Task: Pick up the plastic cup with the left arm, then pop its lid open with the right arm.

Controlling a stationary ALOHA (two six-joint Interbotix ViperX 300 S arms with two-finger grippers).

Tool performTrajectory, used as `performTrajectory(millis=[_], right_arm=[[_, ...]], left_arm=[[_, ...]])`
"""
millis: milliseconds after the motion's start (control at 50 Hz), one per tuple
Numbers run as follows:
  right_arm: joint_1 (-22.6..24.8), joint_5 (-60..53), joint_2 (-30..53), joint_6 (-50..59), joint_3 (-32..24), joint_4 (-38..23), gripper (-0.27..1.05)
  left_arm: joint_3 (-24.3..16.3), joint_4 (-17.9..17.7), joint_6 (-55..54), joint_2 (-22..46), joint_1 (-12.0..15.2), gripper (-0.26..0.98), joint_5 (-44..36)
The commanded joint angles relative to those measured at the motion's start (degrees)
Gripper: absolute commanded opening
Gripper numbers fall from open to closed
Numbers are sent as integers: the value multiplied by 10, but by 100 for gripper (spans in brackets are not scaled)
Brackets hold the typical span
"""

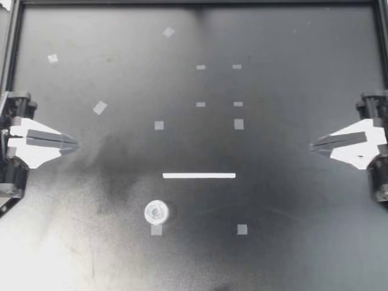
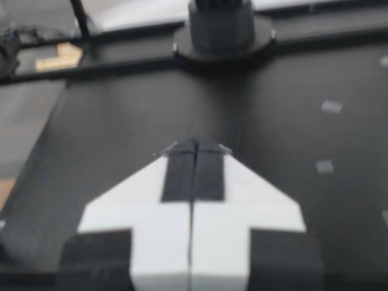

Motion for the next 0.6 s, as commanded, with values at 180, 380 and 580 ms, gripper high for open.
performTrajectory(millis=[180, 380, 580], right_arm=[[-2, 69, 147, 28, -124, 3, -8], [0, 68, 301, 34, -198, 3, -8], [33, 43, 432, 35, -270, 3, -8]], left_arm=[[-42, 1, -4, 75, -3, 0, 12], [-40, 3, -4, 110, -9, 5, 3], [-30, 3, -6, 134, -33, 14, -21]])
